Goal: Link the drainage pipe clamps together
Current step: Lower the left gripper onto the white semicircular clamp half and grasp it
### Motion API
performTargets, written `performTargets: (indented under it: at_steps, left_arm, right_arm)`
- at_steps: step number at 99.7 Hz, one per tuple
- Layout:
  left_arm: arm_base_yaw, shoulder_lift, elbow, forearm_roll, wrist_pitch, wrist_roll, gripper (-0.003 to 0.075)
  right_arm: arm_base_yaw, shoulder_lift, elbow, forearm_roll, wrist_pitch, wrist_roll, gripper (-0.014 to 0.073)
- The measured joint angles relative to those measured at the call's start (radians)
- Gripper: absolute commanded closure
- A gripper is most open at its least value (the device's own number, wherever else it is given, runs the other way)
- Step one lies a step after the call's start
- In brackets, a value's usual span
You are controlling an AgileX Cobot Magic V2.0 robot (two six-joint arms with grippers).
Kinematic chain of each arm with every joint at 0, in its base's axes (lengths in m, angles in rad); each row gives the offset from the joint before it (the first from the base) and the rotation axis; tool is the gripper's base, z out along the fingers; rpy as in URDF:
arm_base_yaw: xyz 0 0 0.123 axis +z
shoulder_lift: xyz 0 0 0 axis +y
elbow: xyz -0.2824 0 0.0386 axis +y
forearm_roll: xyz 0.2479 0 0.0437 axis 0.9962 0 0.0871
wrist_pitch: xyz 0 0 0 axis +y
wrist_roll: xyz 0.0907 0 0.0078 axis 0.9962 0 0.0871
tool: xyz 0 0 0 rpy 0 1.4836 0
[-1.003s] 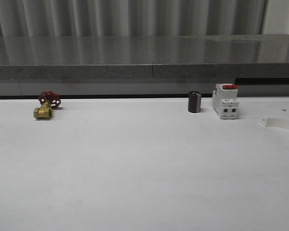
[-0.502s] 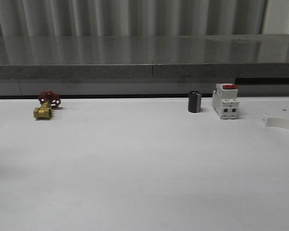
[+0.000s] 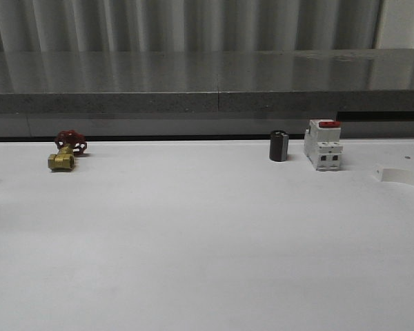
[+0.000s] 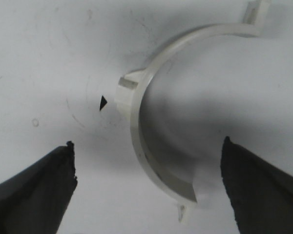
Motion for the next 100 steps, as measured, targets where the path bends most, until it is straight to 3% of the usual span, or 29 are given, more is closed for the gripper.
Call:
performTargets:
  at_steps: [34,42,51,67,73,100]
  left_arm:
    - [0.0,0.14,-0.073,0.01,-0.055,0.027,0.0148]
    - [0.0,0.149,-0.073,0.01,-0.064,0.028,0.0178]
    - [0.0,0.151,-0.073,0.01,-0.075,0.028,0.03]
    - [0.0,0.151,-0.075,0.01,-0.087,0.028,0.0643]
    - [0.0,0.151,-0.075,0.01,-0.091,0.028,0.0718]
    - [-0.04,0.135,-0.075,0.01,-0.09,0.028,0.074]
  right_arm:
    - [0.0,0.0,0.0,0.0,0.0,0.0,0.0661]
    - [0.0,0.0,0.0,0.0,0.0,0.0,0.0661]
    - [0.0,0.0,0.0,0.0,0.0,0.0,0.0661]
    - [0.0,0.0,0.0,0.0,0.0,0.0,0.0661]
    - [0.0,0.0,0.0,0.0,0.0,0.0,0.0661]
    - [0.0,0.0,0.0,0.0,0.0,0.0,0.0661]
